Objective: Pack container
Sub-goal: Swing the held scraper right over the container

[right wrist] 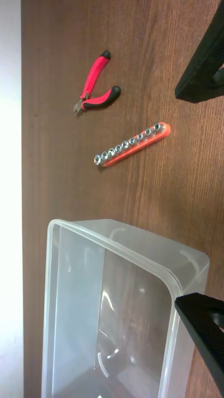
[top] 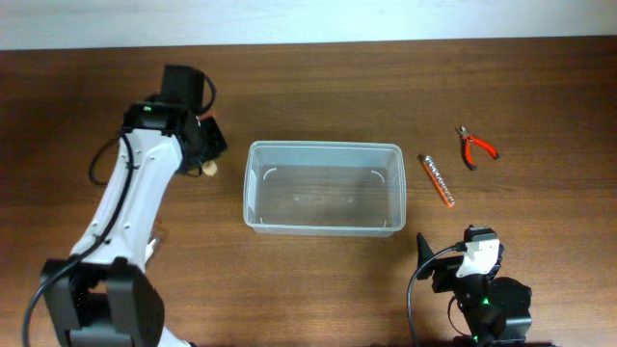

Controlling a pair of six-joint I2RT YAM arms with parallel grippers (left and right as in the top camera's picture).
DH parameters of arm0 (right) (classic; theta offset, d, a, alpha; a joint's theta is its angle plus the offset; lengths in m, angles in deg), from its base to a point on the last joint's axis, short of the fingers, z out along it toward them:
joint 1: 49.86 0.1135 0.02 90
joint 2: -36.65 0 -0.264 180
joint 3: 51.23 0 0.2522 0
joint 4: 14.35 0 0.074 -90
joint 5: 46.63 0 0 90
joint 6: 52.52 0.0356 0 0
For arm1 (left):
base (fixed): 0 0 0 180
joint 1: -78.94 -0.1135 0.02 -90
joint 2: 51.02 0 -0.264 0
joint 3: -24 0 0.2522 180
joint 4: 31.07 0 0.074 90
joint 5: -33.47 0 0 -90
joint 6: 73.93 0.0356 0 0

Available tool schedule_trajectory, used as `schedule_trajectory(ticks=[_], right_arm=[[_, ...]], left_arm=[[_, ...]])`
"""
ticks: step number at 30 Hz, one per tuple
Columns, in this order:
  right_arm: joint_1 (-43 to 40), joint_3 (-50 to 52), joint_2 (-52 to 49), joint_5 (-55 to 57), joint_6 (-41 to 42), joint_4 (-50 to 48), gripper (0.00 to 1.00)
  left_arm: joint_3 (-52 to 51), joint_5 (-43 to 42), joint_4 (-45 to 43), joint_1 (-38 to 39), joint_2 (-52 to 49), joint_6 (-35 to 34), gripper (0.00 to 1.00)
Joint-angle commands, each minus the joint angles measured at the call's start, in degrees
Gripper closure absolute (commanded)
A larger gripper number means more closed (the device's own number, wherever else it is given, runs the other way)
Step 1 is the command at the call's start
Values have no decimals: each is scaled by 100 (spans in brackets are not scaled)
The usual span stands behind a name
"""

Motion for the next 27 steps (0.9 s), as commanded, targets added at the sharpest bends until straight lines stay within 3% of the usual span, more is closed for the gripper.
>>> schedule_trajectory(ticks=[1, 6, 16, 22, 27], right_arm=[[31, 33, 44, -4, 4, -2, 1], [31, 33, 44, -4, 4, -4, 1], [31, 33, 44, -4, 4, -2, 1], [31, 33, 44, -4, 4, -2, 1], [31, 33, 44, -4, 4, -4, 1]], left_arm=[[675, -127, 162, 92, 321, 887, 98], [1091, -151, 348, 498, 321, 1624, 98], [1158, -1198, 487, 1408, 319, 2909, 98], [1130, -1554, 968, 1917, 317, 4540, 98], [966, -1480, 863, 2011, 225, 4876, 98]])
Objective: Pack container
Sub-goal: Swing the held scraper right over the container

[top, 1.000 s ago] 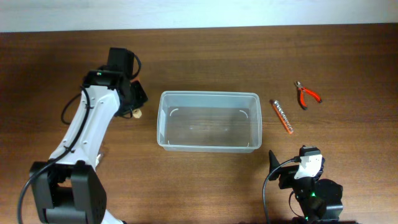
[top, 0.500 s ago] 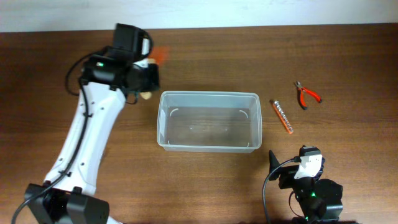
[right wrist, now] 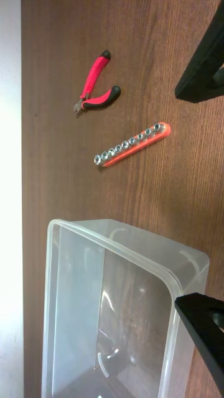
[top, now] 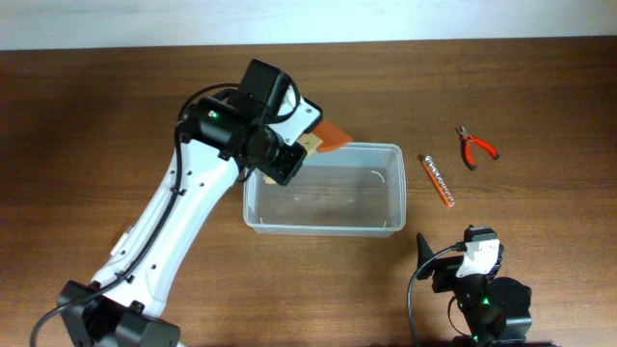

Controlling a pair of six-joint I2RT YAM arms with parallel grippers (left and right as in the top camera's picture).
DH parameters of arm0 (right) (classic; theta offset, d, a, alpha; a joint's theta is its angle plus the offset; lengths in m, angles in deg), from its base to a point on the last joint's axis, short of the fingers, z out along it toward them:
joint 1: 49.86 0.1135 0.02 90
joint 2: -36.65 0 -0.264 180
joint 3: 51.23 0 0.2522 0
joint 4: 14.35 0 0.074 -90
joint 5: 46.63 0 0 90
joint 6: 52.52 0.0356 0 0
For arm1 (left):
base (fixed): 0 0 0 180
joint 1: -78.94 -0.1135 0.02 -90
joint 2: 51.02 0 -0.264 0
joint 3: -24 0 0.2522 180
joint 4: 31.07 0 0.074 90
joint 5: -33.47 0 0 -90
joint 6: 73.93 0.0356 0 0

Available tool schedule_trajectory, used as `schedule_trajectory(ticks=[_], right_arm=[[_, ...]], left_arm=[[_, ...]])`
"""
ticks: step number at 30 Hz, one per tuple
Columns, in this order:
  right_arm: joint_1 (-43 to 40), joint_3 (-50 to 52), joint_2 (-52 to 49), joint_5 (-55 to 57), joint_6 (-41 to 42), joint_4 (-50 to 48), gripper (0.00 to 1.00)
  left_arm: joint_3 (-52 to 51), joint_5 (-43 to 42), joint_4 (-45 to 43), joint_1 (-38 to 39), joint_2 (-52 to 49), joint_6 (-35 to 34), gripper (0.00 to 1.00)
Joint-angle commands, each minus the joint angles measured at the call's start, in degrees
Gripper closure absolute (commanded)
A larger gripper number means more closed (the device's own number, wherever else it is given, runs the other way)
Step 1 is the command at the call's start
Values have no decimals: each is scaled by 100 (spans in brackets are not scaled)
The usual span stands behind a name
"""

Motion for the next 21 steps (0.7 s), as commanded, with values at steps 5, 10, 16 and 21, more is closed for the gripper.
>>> schedule_trajectory(ticks=[5, 10, 16, 21], right_arm=[[31, 33, 44, -7, 7, -4, 1], [31, 33, 44, -7, 7, -4, 1], [31, 33, 44, -7, 7, -4, 1], [31, 33, 44, -7, 7, -4, 1]], left_arm=[[-192, 111, -166, 15, -337, 691, 98], [-192, 116, -179, 17, -935, 693, 98], [-192, 116, -297, 15, -1663, 693, 98], [-192, 114, -302, 15, -2197, 691, 98]])
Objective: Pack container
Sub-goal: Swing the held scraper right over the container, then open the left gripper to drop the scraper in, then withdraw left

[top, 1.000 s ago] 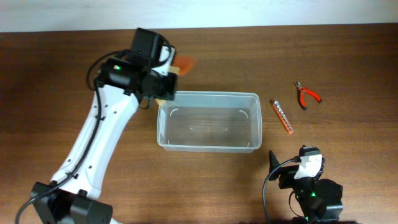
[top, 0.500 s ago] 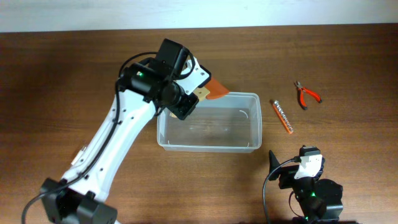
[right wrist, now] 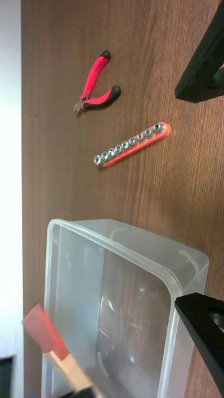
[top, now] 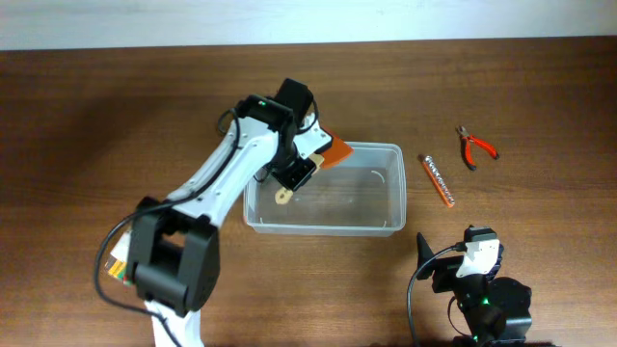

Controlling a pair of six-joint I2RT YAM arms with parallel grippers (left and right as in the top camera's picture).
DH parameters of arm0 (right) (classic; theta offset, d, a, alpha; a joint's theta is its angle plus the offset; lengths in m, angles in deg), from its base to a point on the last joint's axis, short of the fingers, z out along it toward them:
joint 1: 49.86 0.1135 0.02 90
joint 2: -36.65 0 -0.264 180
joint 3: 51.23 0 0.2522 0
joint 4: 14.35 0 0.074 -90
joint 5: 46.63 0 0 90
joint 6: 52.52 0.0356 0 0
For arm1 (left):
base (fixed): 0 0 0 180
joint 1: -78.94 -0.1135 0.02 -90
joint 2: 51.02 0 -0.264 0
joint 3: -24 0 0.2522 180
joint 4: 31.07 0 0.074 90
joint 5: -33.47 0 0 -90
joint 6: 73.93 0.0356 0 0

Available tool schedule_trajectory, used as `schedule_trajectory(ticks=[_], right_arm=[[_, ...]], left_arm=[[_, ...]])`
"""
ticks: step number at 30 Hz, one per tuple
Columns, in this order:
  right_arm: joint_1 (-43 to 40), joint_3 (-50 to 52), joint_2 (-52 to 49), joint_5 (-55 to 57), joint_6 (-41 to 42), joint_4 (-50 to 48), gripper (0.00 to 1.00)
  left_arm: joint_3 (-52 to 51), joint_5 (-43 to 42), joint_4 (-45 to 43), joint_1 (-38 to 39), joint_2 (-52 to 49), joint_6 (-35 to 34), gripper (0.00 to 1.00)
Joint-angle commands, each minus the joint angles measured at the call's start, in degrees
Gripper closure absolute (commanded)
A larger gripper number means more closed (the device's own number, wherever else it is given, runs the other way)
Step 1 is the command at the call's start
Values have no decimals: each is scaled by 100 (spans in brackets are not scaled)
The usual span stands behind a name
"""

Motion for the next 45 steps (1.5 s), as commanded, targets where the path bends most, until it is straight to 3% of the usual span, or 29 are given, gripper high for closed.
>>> schedule_trajectory(ticks=[1, 14, 15, 18, 22, 31, 41, 45], right_arm=[[31, 33, 44, -7, 7, -4, 1], [31, 33, 44, -7, 7, -4, 1], [31, 33, 44, -7, 7, -4, 1], [31, 33, 44, -7, 7, -4, 1], [31, 33, 44, -9, 9, -4, 1], [31, 33, 44, -9, 9, -2, 1], [31, 33, 44, -9, 7, -2, 1], [31, 33, 44, -9, 9, -2, 1]], left_arm=[[-39, 2, -9, -9, -343, 109, 98], [-42, 7, 13, -11, -538, 107, 98], [-42, 7, 24, -11, -538, 107, 94], [-42, 7, 76, -11, -538, 107, 50], [-42, 9, 173, -11, -538, 107, 30], [15, 468, 317, -15, -330, -308, 26], [326, 1021, 337, -92, 857, -1071, 23], [330, 1036, 459, -306, 1443, -1279, 28]])
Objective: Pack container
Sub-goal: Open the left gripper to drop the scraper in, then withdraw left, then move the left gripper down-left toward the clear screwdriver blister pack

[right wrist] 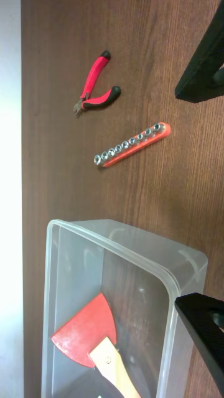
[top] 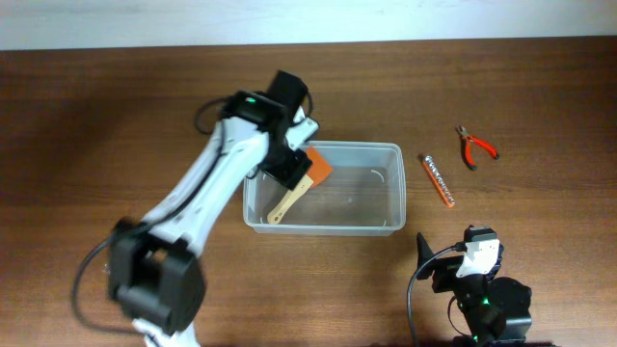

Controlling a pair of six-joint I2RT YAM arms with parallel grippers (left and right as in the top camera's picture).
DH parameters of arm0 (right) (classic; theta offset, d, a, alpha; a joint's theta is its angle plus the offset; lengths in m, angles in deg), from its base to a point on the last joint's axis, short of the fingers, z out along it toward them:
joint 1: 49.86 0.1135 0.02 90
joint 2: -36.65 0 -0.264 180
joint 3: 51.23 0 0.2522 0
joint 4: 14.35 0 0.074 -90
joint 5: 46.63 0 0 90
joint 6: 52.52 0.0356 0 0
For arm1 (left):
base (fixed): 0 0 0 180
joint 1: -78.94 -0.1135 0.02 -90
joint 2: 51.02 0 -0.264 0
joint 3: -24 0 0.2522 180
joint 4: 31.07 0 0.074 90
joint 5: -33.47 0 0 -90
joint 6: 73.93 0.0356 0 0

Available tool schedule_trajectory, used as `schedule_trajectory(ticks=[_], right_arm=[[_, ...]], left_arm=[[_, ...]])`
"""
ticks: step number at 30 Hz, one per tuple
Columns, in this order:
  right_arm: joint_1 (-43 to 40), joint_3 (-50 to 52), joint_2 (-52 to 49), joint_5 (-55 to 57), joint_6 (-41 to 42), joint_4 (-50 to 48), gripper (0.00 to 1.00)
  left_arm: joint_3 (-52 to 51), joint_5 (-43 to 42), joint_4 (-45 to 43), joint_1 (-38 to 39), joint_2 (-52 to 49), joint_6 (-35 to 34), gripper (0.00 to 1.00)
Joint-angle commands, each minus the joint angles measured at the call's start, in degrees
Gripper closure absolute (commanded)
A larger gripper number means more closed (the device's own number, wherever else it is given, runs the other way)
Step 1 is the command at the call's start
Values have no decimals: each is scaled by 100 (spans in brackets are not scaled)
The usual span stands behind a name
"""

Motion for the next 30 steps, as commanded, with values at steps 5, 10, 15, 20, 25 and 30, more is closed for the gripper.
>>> schedule_trajectory(ticks=[5, 10, 15, 20, 25, 30], right_arm=[[31, 33, 44, -9, 9, -2, 1], [31, 33, 44, -9, 9, -2, 1], [31, 33, 44, -9, 9, -2, 1], [31, 33, 44, -7, 7, -2, 1], [31, 33, 44, -7, 7, -2, 1], [31, 33, 44, -7, 7, -2, 1]], left_arm=[[157, 188, 422, -597, 1034, -352, 35], [157, 201, 935, -1134, 1119, -439, 38], [157, 490, 1143, -1893, 1123, -1530, 41], [157, 345, 1202, -2719, 1123, -2083, 94], [157, 315, 1200, -3049, 1123, -2081, 98], [157, 319, 1176, -3126, 1123, -2081, 98]])
